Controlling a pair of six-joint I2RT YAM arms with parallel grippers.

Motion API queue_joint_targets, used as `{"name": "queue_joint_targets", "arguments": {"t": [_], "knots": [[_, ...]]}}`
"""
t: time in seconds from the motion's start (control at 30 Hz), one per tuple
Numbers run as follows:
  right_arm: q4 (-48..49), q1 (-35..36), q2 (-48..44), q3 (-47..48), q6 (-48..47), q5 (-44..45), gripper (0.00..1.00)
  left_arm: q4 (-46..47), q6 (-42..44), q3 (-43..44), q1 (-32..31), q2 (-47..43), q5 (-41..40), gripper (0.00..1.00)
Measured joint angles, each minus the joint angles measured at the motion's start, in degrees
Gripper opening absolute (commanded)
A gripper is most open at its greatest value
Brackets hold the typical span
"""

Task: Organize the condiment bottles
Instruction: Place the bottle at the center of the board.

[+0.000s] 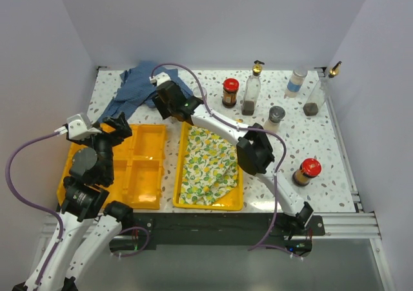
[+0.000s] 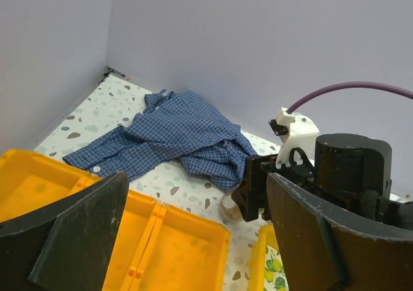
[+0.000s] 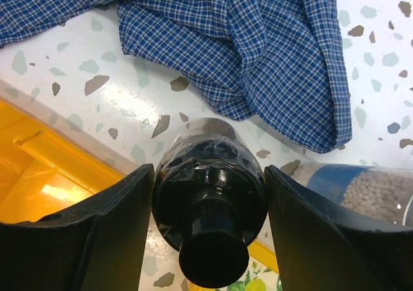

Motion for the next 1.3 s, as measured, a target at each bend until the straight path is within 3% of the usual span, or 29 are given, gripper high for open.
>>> {"name": "queue_joint_targets", "arguments": {"t": [0.1, 0.23, 0.33, 0.73, 0.87, 0.97, 1.13, 1.3], "knots": [[-0.1, 0.0, 0.5, 0.0, 0.5, -0.5, 0.58, 0.0, 0.0, 0.0, 0.0, 0.0, 0.0, 0.93], [-0.2, -0.1, 0.5, 0.0, 1.1, -1.1, 0.72, 0.1, 0.0, 0.0, 0.1, 0.0, 0.0, 0.93], [-0.3, -0.2, 0.5, 0.0, 1.4, -1.3, 0.77, 0.1, 0.0, 0.0, 0.1, 0.2, 0.0, 0.93], [-1.2, -0.4, -3.3, -2.2, 2.0, -2.6, 0.87, 0.2, 0.2, 0.0, 0.1, 1.3, 0.0, 0.93], [-1.9, -0.4, -15.4, -11.2, 3.2, -5.1, 0.97, 0.9, 1.1, 0.0, 0.1, 3.0, 0.8, 0.93], [-0.8, -0.4, -29.7, -21.4, 4.8, -8.1, 0.99, 1.5, 1.9, 0.0, 0.1, 6.8, 2.5, 0.94], [3.6, -0.4, -53.2, -40.1, 7.4, -11.6, 0.99, -0.7, 3.5, 3.7, 0.1, 18.4, 7.0, 0.95], [4.7, -0.4, -71.5, -57.3, 10.1, -12.6, 0.99, -6.2, 6.0, 14.2, 0.2, 32.3, 11.2, 0.96]]}}
